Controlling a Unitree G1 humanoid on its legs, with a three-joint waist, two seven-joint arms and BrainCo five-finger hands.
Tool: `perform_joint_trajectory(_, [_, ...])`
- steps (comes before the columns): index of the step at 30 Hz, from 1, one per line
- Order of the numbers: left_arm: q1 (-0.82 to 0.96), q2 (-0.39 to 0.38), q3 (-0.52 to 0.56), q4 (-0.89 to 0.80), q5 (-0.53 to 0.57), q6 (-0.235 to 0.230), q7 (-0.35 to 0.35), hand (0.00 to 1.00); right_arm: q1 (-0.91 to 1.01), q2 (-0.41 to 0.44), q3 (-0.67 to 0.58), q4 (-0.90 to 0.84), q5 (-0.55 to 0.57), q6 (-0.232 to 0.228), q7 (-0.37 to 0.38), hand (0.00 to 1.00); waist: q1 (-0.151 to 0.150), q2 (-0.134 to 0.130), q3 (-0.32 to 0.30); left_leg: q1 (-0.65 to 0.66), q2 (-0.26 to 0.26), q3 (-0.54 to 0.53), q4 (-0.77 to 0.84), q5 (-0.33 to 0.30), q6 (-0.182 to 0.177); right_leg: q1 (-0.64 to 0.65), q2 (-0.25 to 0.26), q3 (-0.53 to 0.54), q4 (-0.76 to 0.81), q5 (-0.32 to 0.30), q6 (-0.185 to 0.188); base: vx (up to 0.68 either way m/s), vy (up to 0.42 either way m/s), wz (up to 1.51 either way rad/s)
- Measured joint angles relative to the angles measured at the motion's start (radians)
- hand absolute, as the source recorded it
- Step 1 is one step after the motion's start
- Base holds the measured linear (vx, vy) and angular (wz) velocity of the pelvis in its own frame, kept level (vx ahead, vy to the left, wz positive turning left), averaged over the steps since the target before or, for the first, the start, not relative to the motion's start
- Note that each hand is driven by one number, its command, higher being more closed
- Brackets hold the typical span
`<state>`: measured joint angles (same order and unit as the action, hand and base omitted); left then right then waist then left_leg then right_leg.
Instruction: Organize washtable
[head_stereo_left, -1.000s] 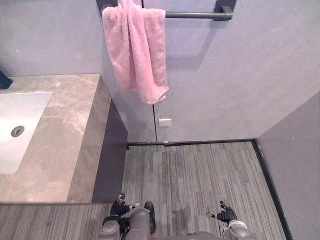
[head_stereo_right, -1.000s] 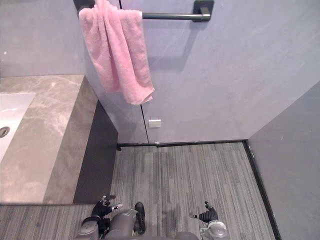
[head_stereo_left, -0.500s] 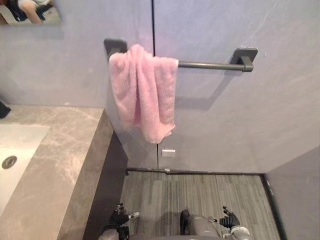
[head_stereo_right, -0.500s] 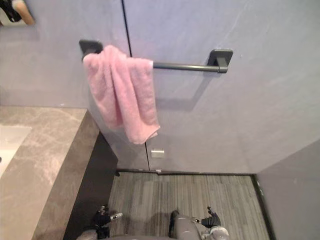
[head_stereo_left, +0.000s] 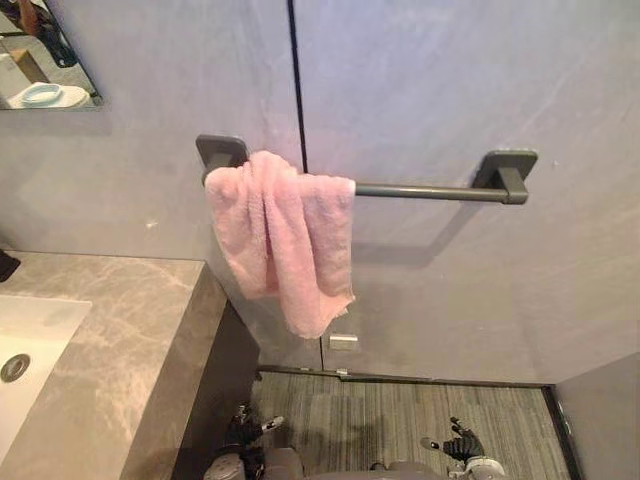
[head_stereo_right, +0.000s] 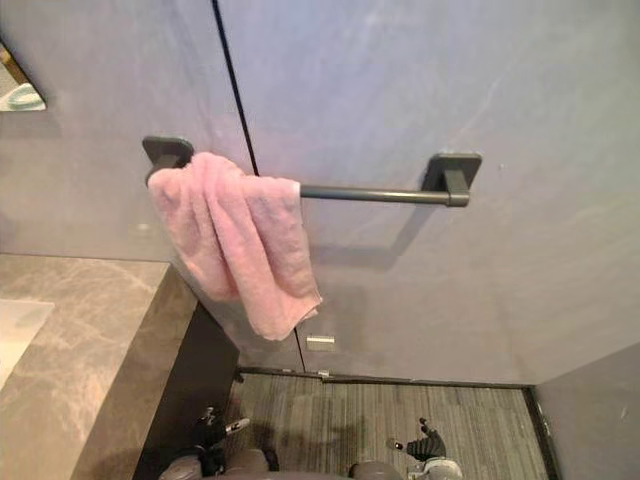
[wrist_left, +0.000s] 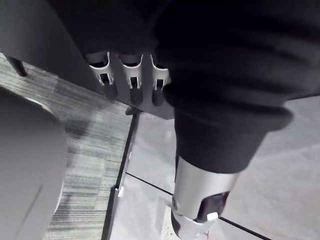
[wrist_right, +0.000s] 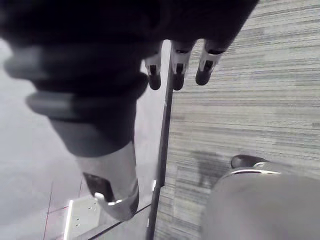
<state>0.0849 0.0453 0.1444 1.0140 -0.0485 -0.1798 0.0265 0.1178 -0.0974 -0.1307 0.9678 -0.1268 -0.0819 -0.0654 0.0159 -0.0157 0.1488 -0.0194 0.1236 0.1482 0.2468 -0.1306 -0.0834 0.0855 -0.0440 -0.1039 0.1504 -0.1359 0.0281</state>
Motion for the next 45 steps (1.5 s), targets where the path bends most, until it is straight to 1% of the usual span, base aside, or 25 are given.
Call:
perform_joint_trajectory(1, [0.000, 0.008, -0.003, 0.000, 0.000, 0.000, 0.000, 0.00, 0.004, 0.013, -0.003, 0.002, 0.000, 0.000, -0.001, 0.00, 0.000, -0.009, -0.003, 0.002, -0.009, 0.008, -0.007, 0.001, 0.001, 0.000, -0.012, 0.003, -0.009, 0.004, 0.007, 0.05, 0.118, -0.10])
perform_joint_trajectory(2, [0.002, 0.013, -0.008, 0.000, 0.000, 0.000, 0.000, 0.00, 0.007, 0.015, -0.010, 0.004, 0.000, 0.000, 0.000, 0.00, 0.002, -0.013, -0.006, 0.011, -0.017, 0.015, -0.017, 0.003, 0.005, 0.003, -0.015, 0.010, -0.015, 0.006, 0.010, 0.04, 0.078, -0.12])
perform_joint_trajectory(3, [0.003, 0.015, -0.010, 0.000, 0.000, 0.000, 0.000, 0.00, 0.006, 0.015, -0.010, 0.008, 0.000, 0.000, 0.000, 0.00, 0.002, -0.022, -0.011, 0.023, -0.021, 0.020, -0.031, 0.008, 0.012, 0.007, -0.018, 0.013, -0.016, 0.007, 0.011, 0.03, 0.052, -0.14])
perform_joint_trajectory(4, [0.003, 0.018, -0.016, 0.010, 0.001, 0.000, 0.000, 0.00, 0.006, 0.016, -0.010, 0.012, 0.000, -0.001, 0.000, 0.00, 0.000, -0.011, -0.007, 0.049, -0.030, 0.027, -0.057, 0.014, 0.021, 0.017, -0.024, 0.020, -0.022, 0.006, 0.012, -0.01, 0.046, -0.16])
perform_joint_trajectory(6, [0.003, 0.019, -0.019, 0.018, 0.001, 0.000, 0.000, 0.00, 0.006, 0.012, -0.010, 0.020, 0.000, -0.005, 0.000, 0.00, 0.000, -0.016, -0.019, 0.073, -0.037, 0.034, -0.082, 0.021, 0.026, 0.025, -0.029, 0.026, -0.025, 0.006, 0.017, -0.02, 0.030, -0.10])
perform_joint_trajectory(7, [0.004, 0.021, -0.020, 0.018, 0.001, 0.000, 0.000, 0.00, 0.006, 0.011, -0.011, 0.023, 0.000, -0.007, 0.000, 0.00, -0.001, -0.009, -0.019, 0.081, -0.039, 0.035, -0.097, 0.028, 0.028, 0.027, -0.030, 0.026, -0.027, 0.007, 0.018, -0.04, 0.001, -0.02])
perform_joint_trajectory(11, [0.003, 0.020, -0.028, 0.016, 0.000, 0.000, 0.003, 0.00, 0.013, 0.000, -0.013, 0.032, -0.001, -0.008, -0.001, 0.00, -0.003, 0.002, -0.025, 0.109, -0.054, 0.020, -0.193, 0.087, 0.024, 0.015, -0.030, 0.020, -0.033, 0.008, 0.020, -0.05, -0.018, 0.07])
perform_joint_trajectory(16, [0.018, 0.039, -0.051, -0.025, -0.016, -0.002, 0.025, 0.00, 0.022, -0.011, -0.011, 0.037, -0.002, -0.008, -0.002, 0.00, -0.004, 0.010, -0.030, 0.123, -0.055, 0.002, -0.235, 0.110, 0.019, 0.018, -0.026, 0.009, -0.036, 0.009, 0.019, -0.01, -0.029, 0.08])
perform_joint_trajectory(18, [0.041, 0.052, -0.067, -0.133, -0.027, -0.002, 0.034, 0.00, 0.024, -0.011, -0.007, 0.036, -0.002, -0.008, -0.006, 0.00, -0.002, 0.008, -0.030, 0.123, -0.057, -0.005, -0.246, 0.117, 0.021, 0.019, -0.025, 0.001, -0.040, 0.011, 0.017, 0.00, -0.023, 0.12])
perform_joint_trajectory(20, [0.095, 0.059, -0.074, -0.353, -0.068, -0.012, 0.041, 0.00, 0.026, -0.012, 0.003, 0.023, -0.003, -0.008, -0.011, 0.00, -0.001, 0.006, -0.030, 0.125, -0.062, -0.012, -0.249, 0.119, 0.021, 0.026, -0.025, -0.005, -0.046, 0.011, 0.017, 0.01, -0.013, 0.10])
perform_joint_trajectory(22, [0.134, 0.060, -0.073, -0.511, -0.100, -0.028, 0.040, 0.00, 0.029, -0.013, 0.021, -0.010, -0.004, -0.008, -0.019, 0.00, -0.001, 0.007, -0.030, 0.130, -0.067, -0.014, -0.253, 0.118, 0.022, 0.032, -0.029, -0.006, -0.050, 0.012, 0.019, 0.00, 0.000, 0.00])
perform_joint_trajectory(25, [0.160, 0.060, -0.073, -0.658, -0.130, -0.047, 0.039, 0.00, 0.028, -0.014, 0.030, -0.041, -0.019, -0.010, -0.019, 0.00, 0.000, 0.008, -0.030, 0.137, -0.072, -0.014, -0.271, 0.123, 0.028, 0.032, -0.032, -0.006, -0.052, 0.012, 0.019, 0.00, 0.000, 0.00])
perform_joint_trajectory(30, [0.161, 0.060, -0.073, -0.787, -0.155, -0.051, 0.040, 0.00, 0.022, -0.013, 0.030, -0.052, -0.042, -0.009, -0.018, 0.00, 0.001, 0.006, -0.032, 0.139, -0.073, -0.014, -0.278, 0.123, 0.028, 0.035, -0.032, -0.008, -0.059, 0.012, 0.019, 0.00, 0.000, 0.00])
perform_joint_trajectory(32, [0.161, 0.064, -0.074, -0.865, -0.156, -0.052, 0.040, 0.00, 0.025, -0.013, 0.030, -0.053, -0.043, -0.008, -0.018, 0.00, 0.000, 0.007, -0.033, 0.145, -0.073, -0.017, -0.282, 0.123, 0.028, 0.045, -0.031, -0.013, -0.067, 0.013, 0.020, 0.02, -0.021, 0.04])
perform_joint_trajectory(35, [0.154, 0.094, -0.077, -0.945, -0.156, -0.067, 0.040, 0.00, 0.026, -0.014, 0.031, -0.053, -0.045, -0.007, -0.017, 0.00, -0.002, 0.009, -0.035, 0.157, -0.072, -0.018, -0.288, 0.123, 0.028, 0.055, -0.029, -0.014, -0.070, 0.012, 0.019, 0.01, -0.008, 0.01])
perform_joint_trajectory(39, [0.127, 0.110, -0.078, -0.975, -0.155, -0.071, 0.043, 0.00, 0.027, -0.018, 0.033, -0.051, -0.045, -0.006, -0.013, 0.00, -0.002, 0.013, -0.042, 0.162, -0.072, -0.012, -0.296, 0.124, 0.029, 0.053, -0.029, -0.006, -0.070, 0.013, 0.019, -0.02, -0.006, -0.04])
perform_joint_trajectory(42, [0.108, 0.154, -0.096, -0.975, -0.155, -0.071, 0.050, 0.00, 0.028, -0.023, 0.041, -0.048, -0.045, -0.001, 0.003, 0.00, -0.003, 0.016, -0.049, 0.167, -0.074, -0.010, -0.303, 0.125, 0.030, 0.053, -0.030, -0.003, -0.070, 0.013, 0.019, -0.02, -0.007, -0.03])
perform_joint_trajectory(45, [0.080, 0.171, -0.097, -0.974, -0.155, -0.073, 0.060, 0.00, 0.026, -0.030, 0.062, -0.043, -0.045, 0.002, 0.005, 0.00, -0.003, 0.015, -0.050, 0.171, -0.074, -0.010, -0.311, 0.129, 0.031, 0.054, -0.029, -0.003, -0.073, 0.015, 0.016, -0.03, -0.016, -0.01])
